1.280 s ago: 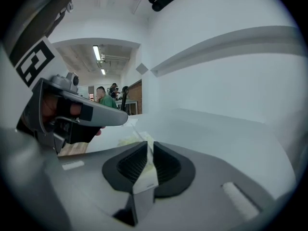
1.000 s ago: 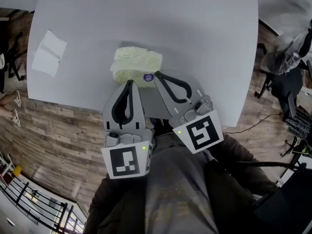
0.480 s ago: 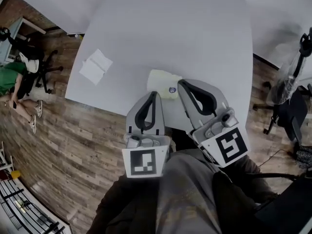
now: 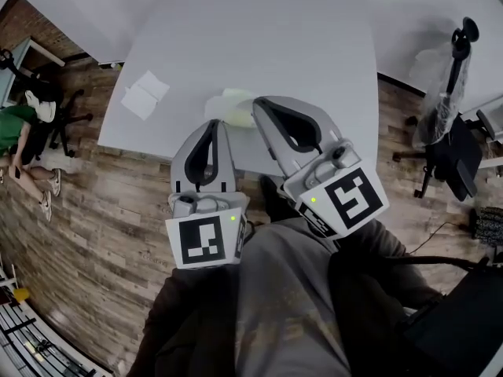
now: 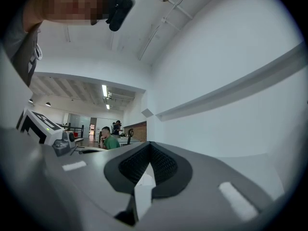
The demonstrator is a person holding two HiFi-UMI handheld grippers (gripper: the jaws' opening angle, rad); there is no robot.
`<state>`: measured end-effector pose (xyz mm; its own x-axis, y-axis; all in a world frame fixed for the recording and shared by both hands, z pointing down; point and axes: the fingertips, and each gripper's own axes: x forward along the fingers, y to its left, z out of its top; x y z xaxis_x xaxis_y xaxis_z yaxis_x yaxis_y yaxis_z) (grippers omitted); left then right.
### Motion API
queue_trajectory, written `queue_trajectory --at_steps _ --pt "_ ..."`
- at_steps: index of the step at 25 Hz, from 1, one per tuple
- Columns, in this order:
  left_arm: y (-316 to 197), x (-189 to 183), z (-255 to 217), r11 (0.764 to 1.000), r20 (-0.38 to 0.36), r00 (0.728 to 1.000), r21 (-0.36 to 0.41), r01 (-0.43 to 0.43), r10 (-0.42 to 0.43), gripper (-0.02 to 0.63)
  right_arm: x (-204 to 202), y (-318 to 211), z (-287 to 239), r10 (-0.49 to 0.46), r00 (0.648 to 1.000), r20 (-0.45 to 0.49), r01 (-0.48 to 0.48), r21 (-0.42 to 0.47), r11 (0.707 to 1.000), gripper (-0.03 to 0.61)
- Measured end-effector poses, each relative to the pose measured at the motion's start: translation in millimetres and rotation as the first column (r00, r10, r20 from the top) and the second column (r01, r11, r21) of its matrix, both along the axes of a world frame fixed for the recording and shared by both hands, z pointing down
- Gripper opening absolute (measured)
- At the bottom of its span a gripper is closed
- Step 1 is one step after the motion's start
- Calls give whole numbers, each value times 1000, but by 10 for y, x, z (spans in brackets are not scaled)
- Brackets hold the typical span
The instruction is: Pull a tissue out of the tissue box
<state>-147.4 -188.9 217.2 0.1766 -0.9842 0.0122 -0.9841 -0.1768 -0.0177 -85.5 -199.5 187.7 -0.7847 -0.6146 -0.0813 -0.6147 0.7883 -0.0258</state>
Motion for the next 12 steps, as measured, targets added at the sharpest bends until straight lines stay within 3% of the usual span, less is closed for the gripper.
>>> queue_trajectory --at_steps 12 --pt "269 7 -140 999 37 999 40 6 -7 -2 -45 280 -32 -22 1000 3 22 30 999 2"
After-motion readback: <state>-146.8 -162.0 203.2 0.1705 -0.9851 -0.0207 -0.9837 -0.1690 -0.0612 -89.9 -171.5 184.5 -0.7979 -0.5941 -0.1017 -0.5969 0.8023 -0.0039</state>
